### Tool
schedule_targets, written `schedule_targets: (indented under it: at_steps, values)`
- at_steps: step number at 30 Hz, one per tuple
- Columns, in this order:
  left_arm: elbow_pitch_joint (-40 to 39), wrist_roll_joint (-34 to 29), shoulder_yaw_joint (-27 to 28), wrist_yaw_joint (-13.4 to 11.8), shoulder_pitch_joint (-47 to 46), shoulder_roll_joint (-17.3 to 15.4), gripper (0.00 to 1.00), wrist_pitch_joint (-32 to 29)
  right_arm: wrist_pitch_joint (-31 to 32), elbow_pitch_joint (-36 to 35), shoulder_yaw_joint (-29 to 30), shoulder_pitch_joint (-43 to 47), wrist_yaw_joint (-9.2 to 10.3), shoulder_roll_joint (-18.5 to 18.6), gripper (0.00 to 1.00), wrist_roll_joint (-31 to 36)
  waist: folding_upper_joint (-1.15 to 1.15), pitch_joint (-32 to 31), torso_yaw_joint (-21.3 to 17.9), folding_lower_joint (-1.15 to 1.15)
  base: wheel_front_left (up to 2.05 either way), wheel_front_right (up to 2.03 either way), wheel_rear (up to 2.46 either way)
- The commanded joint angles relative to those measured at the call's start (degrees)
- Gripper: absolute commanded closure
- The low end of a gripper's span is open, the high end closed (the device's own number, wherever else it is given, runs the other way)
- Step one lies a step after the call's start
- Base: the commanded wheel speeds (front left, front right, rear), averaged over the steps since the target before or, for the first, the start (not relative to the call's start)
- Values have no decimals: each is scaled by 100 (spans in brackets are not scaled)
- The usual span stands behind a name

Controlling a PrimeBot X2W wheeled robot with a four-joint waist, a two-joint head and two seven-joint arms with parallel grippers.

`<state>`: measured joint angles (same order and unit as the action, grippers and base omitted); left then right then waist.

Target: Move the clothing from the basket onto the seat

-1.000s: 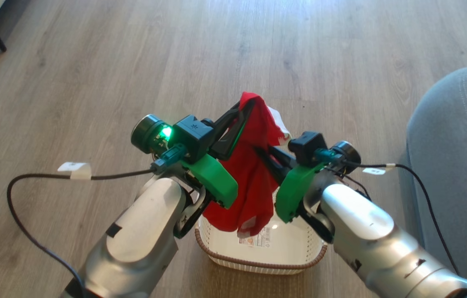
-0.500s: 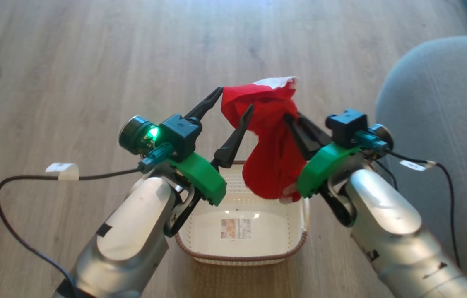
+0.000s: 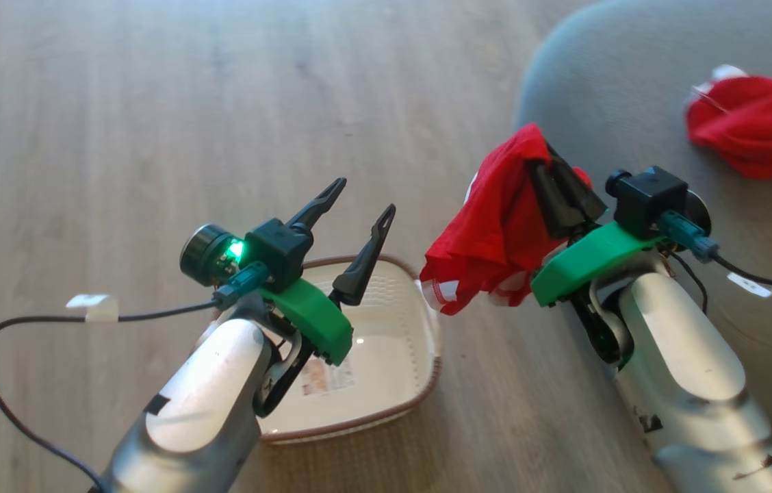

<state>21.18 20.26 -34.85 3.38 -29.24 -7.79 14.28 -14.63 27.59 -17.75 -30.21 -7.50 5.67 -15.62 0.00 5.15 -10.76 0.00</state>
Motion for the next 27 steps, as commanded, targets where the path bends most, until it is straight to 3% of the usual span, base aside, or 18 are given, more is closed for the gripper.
schedule_targets:
  at_steps: [1, 16, 27]
  values:
    - [-181, 2, 251, 13, -130, -112, 0, 69, -37, -285, 5, -26, 1, -80, 100, 27, 0, 78, -377, 0, 0, 0, 0]
    - [-113, -36, 478, 76, 200, -226, 0, 71, -37, -1002, 282, 510, 1, -124, 100, 39, 0, 158, -1829, 0, 0, 0, 0]
    - [122, -88, 261, 292, -64, -57, 0, 72, -37, -1828, 1200, 1324, 1, -112, 100, 271, 0, 341, -2016, 0, 0, 0, 0]
